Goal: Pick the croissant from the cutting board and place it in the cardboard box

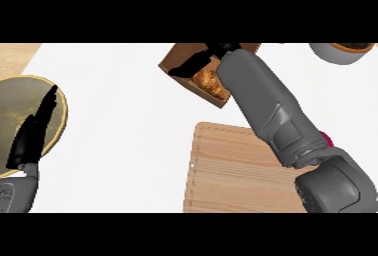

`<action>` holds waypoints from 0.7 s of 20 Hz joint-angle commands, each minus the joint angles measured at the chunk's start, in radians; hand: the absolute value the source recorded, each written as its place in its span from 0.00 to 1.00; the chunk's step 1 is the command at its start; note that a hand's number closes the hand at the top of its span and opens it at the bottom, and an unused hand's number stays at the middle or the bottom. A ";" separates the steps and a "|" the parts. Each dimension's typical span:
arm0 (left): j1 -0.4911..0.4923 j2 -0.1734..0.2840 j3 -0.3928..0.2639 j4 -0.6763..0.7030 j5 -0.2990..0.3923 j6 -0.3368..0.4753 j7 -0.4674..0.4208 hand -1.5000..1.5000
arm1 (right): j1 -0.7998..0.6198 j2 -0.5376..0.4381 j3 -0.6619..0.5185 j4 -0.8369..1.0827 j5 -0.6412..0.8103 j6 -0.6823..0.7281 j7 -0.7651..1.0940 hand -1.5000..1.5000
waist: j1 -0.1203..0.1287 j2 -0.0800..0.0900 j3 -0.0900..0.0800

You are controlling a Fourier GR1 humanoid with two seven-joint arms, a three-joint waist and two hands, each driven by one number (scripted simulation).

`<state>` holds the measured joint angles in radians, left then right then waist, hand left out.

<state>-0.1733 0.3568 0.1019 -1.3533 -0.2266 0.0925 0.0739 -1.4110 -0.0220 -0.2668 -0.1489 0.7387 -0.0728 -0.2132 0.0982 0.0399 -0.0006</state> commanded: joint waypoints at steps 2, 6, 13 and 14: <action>-0.025 0.012 0.009 -0.016 0.003 -0.009 0.034 0.50 | 0.002 -0.021 -0.045 -0.016 -0.042 -0.007 -0.066 0.00 | 0.004 0.002 0.001; -0.007 -0.007 -0.005 0.014 -0.009 -0.001 -0.003 0.50 | 0.026 -0.001 -0.097 -0.053 -0.095 -0.085 -0.150 0.00 | -0.004 0.002 0.001; -0.025 0.026 0.040 0.028 0.020 -0.022 0.004 0.50 | 0.021 -0.105 -0.226 -0.065 -0.222 -0.010 -0.203 0.00 | -0.019 -0.003 0.001; -0.001 0.007 0.020 0.031 -0.005 0.000 -0.024 0.50 | 0.033 -0.105 -0.245 -0.061 -0.239 -0.015 -0.212 0.00 | -0.014 -0.001 0.001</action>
<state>-0.1808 0.3659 0.1195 -1.3382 -0.2273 0.0885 0.0728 -1.3900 -0.0861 -0.4571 -0.2092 0.5521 -0.1102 -0.3911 0.0871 0.0382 0.0004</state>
